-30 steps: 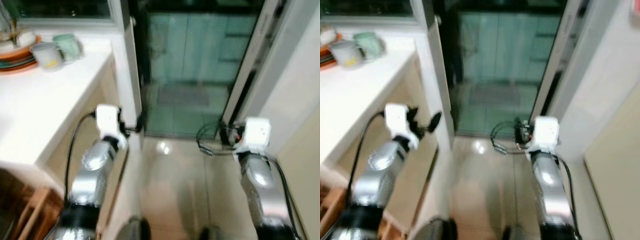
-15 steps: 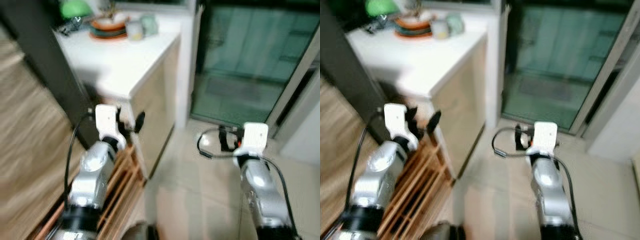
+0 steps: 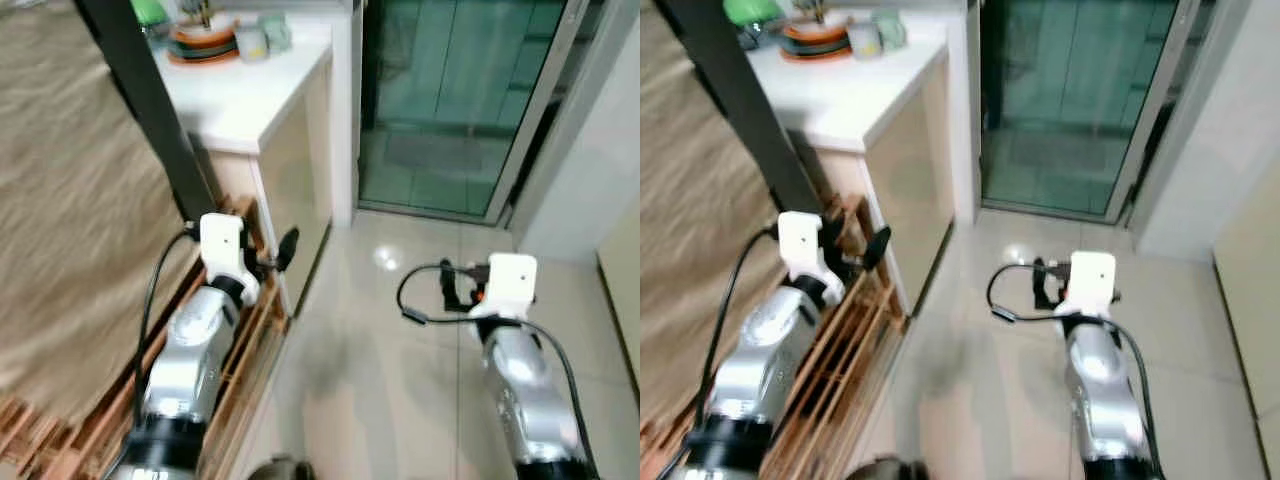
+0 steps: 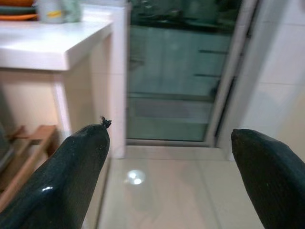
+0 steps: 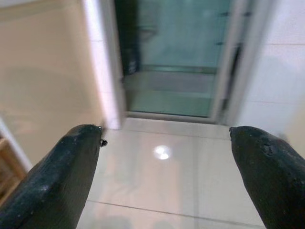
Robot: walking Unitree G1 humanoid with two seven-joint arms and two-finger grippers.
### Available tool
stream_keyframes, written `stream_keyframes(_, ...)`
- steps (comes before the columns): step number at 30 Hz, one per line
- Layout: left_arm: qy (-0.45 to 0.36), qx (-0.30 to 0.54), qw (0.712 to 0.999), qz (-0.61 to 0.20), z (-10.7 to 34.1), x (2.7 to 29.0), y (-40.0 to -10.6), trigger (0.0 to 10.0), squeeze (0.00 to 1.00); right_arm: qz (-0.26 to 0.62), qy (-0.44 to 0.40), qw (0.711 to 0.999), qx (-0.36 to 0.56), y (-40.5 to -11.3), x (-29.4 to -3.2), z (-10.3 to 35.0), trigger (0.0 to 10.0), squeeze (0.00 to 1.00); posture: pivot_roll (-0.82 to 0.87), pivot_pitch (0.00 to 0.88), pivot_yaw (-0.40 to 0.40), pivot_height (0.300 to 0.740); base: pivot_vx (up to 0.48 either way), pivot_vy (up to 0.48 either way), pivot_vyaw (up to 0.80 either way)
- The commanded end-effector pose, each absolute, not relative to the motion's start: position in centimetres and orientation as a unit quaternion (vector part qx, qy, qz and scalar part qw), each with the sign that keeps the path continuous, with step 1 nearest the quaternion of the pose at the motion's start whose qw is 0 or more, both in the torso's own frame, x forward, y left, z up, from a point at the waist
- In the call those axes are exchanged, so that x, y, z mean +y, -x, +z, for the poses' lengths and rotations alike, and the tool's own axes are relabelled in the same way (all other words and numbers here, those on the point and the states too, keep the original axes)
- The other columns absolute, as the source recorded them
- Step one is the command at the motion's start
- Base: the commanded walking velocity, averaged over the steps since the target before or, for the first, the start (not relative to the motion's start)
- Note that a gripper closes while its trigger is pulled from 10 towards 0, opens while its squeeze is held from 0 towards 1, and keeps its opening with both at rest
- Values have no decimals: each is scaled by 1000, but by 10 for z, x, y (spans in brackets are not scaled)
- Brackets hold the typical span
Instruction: Restocking fridge
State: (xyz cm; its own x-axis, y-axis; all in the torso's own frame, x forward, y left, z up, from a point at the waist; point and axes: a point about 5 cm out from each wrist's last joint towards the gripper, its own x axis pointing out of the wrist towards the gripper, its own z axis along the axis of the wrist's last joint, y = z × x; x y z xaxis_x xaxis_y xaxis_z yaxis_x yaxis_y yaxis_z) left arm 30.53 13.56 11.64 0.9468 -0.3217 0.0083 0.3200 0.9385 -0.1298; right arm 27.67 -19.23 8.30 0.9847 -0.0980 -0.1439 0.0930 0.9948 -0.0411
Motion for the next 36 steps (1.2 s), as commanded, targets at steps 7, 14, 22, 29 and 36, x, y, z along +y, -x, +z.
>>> stream_keyframes(7,58,10,984,-166,117,139,-308,10000,0,-45,18,997,66,-280,-188,85,10000,0,-131,0,92,740,-420,0,0)
stream_keyframes(14,50,5,985,-166,118,140,-309,10000,0,-41,24,997,64,-281,-188,84,10000,0,-127,0,90,740,-266,0,0)
stream_keyframes(22,49,-21,980,-193,123,138,-307,10000,0,-38,26,997,64,-283,-187,83,10000,0,-127,0,89,740,0,237,0)
stream_keyframes(29,40,-31,978,-202,126,137,-307,10000,0,-37,27,997,62,-283,-187,81,10000,0,-126,0,90,740,0,470,0)
stream_keyframes(36,51,-31,978,-201,126,136,-307,10000,0,-37,28,997,63,-283,-187,80,10000,0,-128,0,92,740,0,470,0)
